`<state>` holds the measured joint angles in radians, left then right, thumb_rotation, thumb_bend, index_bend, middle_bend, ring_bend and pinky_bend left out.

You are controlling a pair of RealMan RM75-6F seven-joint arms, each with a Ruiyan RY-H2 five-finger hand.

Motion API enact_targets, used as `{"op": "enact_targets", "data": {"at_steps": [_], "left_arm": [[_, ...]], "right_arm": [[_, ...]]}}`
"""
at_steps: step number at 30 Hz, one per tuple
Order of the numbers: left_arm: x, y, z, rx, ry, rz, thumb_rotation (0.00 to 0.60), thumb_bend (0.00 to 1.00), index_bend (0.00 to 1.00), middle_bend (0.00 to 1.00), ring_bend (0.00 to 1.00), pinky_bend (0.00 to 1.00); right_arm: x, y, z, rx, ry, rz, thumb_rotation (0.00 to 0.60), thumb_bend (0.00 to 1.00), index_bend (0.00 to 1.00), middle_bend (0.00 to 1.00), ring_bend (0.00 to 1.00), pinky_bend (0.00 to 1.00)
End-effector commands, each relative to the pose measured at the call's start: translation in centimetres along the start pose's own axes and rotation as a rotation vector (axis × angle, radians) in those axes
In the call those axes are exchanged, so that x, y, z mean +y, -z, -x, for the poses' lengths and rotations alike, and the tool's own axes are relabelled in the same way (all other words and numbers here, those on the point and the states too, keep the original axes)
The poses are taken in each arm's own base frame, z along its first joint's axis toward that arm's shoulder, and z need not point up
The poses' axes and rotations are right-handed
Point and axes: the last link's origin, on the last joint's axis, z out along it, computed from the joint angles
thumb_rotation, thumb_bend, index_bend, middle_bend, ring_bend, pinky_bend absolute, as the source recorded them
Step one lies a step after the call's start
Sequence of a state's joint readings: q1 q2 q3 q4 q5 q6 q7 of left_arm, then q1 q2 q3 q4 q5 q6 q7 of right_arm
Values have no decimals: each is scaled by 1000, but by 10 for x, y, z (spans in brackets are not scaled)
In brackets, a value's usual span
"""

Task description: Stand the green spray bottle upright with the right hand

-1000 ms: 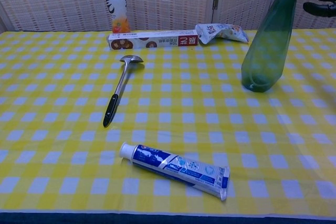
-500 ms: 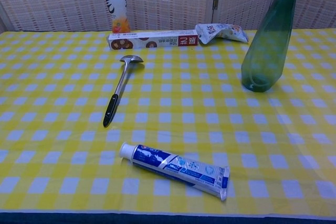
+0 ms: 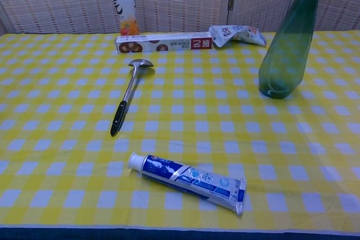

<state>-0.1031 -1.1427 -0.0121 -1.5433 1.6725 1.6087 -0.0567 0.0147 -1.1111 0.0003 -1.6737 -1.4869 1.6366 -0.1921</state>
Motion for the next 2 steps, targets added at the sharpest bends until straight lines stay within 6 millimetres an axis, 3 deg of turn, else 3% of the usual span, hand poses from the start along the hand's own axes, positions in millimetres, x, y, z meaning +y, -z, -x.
{"op": "enact_targets", "data": {"at_steps": [1,2], "left_arm": [[3,3,0,-12,-9,3,225,373,0,3,57,0],[3,4,1,-16,-11,1,224,373,0,3,57,0]], "right_arm": [[-3,24,-6,-12,-12,21,600,401,0,0,19,0],[-2,23,-5,-15,-10,22,600,400,0,0,19,0]]}}
